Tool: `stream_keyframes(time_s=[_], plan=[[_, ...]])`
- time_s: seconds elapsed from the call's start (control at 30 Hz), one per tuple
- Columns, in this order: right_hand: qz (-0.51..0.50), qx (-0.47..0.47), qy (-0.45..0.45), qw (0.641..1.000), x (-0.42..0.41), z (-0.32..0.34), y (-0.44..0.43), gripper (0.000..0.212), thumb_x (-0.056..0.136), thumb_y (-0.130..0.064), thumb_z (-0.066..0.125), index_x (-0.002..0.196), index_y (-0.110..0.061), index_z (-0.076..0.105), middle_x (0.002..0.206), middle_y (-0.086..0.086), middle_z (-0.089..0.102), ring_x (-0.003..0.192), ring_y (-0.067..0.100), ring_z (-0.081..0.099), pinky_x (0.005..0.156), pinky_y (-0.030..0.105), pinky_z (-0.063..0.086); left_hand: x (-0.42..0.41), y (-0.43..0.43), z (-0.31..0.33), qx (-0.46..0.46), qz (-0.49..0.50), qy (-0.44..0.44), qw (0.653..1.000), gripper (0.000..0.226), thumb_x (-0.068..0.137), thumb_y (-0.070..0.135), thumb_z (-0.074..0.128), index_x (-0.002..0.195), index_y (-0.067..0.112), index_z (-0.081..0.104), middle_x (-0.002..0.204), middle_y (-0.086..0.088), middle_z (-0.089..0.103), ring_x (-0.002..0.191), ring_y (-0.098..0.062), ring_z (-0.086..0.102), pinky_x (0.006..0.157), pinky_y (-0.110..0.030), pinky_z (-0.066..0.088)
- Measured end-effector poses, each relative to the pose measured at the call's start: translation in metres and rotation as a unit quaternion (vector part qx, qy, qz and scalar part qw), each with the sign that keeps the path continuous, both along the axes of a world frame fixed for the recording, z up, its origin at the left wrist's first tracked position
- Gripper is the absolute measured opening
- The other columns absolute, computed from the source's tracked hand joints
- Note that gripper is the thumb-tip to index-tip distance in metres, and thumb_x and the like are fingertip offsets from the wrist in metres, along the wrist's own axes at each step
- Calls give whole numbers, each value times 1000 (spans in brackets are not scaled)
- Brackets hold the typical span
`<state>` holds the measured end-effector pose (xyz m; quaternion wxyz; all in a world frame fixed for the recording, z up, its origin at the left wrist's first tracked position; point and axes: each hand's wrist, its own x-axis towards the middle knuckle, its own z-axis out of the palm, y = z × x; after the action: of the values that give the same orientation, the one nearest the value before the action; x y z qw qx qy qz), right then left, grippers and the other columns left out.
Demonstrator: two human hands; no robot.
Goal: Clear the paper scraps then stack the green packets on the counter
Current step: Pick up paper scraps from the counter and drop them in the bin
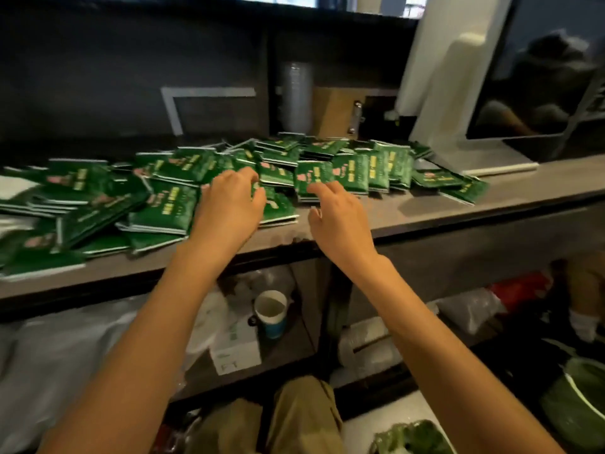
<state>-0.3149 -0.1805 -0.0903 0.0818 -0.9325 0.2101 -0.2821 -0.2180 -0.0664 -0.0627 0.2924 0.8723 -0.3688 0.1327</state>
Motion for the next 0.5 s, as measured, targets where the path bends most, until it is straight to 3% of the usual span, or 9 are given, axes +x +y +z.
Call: stream_keyframes(time_s=[0.17, 0.33, 0.5], plan=[[64, -9, 36, 997, 106, 23, 35, 35, 92, -7, 44, 125, -8, 53, 124, 12, 54, 112, 36, 52, 92, 42, 38, 77, 47, 10, 22, 105, 5, 994, 30, 94, 17, 45, 120, 5, 56, 123, -21, 54, 115, -38, 49, 91, -41, 38], [154, -16, 65, 986, 199, 44, 77, 33, 90, -8, 46, 122, -6, 55, 120, 14, 54, 108, 37, 54, 88, 42, 40, 152, 99, 26, 63, 224, 16, 972, 29, 94, 11, 45, 121, 5, 55, 120, -22, 53, 112, -40, 51, 89, -45, 40], [239, -6, 132, 962, 266, 68, 125, 37, 91, -7, 45, 127, -7, 51, 123, 14, 52, 108, 37, 54, 86, 40, 40, 209, 151, 37, 106, 310, 98, 940, 37, 91, 2, 48, 128, 2, 48, 129, -22, 45, 120, -40, 42, 95, -46, 37]])
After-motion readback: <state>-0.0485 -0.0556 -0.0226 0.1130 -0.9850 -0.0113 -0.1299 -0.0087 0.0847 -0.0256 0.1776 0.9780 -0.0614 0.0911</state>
